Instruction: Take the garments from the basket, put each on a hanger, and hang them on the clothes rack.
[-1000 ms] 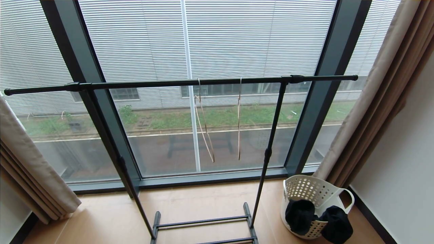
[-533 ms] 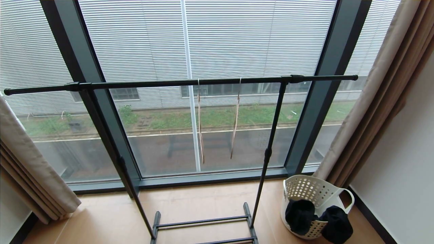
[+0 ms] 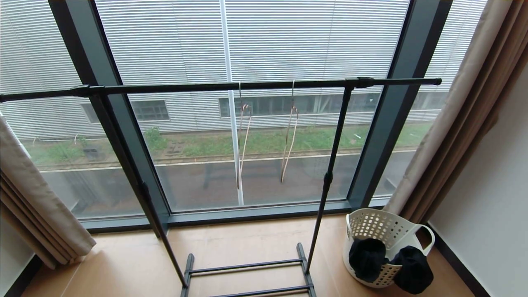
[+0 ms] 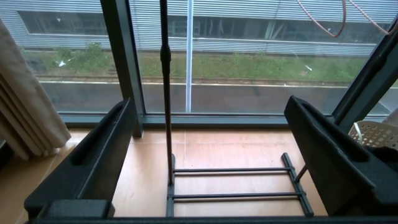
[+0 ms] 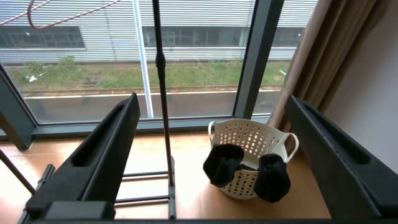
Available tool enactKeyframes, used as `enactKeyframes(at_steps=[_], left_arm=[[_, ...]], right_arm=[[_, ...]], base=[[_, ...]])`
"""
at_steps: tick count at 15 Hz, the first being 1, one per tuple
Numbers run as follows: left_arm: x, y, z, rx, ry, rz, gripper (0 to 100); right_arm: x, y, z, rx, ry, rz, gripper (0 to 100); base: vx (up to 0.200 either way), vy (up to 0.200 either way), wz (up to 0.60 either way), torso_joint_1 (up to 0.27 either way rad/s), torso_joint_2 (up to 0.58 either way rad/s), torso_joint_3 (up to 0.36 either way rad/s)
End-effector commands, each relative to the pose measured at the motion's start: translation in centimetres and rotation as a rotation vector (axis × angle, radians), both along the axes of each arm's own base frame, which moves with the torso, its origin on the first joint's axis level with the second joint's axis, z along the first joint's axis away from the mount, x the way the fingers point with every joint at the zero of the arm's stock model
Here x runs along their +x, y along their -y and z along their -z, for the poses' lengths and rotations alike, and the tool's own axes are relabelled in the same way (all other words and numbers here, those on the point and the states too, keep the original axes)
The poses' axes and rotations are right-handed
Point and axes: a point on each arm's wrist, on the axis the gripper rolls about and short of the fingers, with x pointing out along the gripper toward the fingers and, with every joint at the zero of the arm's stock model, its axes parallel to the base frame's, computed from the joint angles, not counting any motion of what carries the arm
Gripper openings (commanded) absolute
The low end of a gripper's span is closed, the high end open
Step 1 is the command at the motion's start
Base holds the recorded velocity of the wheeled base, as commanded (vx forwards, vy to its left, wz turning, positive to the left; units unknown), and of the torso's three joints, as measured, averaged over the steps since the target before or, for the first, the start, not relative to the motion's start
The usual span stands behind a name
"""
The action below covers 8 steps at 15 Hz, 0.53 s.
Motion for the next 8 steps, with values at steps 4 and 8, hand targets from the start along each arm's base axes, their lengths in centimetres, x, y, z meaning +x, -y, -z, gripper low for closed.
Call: enactKeyframes(at_steps=[4, 8], left_arm=[[0.0, 0.0, -0.03, -0.005, 0.0, 0.0, 100], [0.0, 0.0, -0.03, -0.005, 0.0, 0.001, 100]], right_arm=[[0.0, 0.0, -0.01, -0.001, 0.001, -0.001, 100], [0.0, 0.0, -0.01, 0.002, 0.001, 0.001, 100]], base=[[0.0, 0.0, 0.0, -0.178, 0.39, 0.199], [0.0, 0.0, 0.0, -0.232, 0.5, 0.268]])
